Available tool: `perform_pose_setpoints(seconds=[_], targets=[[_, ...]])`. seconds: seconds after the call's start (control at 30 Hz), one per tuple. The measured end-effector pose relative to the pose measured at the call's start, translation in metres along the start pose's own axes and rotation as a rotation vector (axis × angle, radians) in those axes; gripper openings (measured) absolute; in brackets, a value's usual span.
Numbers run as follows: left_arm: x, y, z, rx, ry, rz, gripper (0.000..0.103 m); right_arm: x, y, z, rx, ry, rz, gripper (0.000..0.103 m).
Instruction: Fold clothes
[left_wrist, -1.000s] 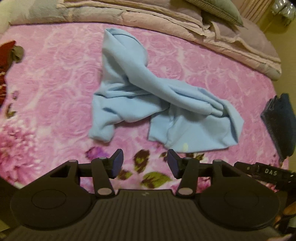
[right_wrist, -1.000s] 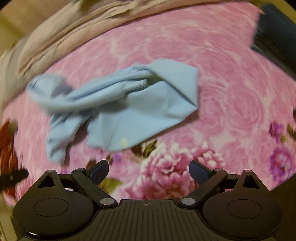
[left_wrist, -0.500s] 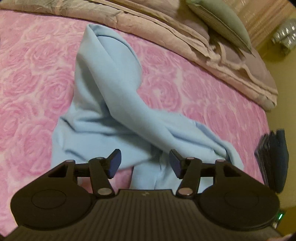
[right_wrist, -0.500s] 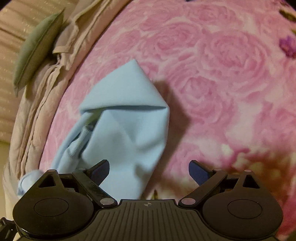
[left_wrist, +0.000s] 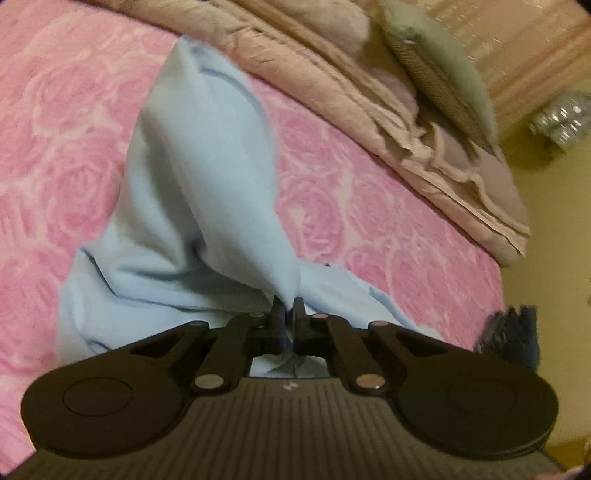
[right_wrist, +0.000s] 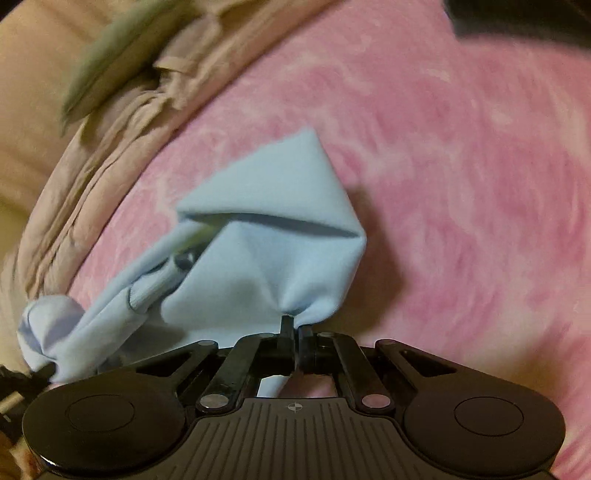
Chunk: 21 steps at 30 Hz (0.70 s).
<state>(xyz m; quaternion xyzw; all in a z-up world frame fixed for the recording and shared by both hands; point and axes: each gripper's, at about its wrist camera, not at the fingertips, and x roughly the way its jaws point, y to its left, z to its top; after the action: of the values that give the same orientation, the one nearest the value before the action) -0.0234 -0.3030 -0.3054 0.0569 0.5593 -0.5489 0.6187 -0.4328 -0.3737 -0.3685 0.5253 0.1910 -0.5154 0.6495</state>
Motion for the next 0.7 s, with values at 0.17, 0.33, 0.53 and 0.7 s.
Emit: perform_pose_setpoints(seconds=[0.17,0.33,0.53,0.7], targets=[[-0.074,0.014,0.046,0.201,-0.011,0.071,0.000,-0.048,0.007,0.045,-0.182,-0.094,-0.118,0.000],[-0.152,0.053,0.134,0.458,-0.080,0.420,0.003,-0.083,-0.003,0.115,-0.318,-0.203,-0.307,0.000],[-0.136,0.120,0.179,0.665,0.049,0.893,0.027,-0.065,-0.005,0.137,-0.464,-0.084,-0.468,0.098],[-0.087,0.118,0.171,0.630,0.130,0.697,0.031,-0.041,0.010,0.123,-0.534,-0.041,-0.404,0.098]])
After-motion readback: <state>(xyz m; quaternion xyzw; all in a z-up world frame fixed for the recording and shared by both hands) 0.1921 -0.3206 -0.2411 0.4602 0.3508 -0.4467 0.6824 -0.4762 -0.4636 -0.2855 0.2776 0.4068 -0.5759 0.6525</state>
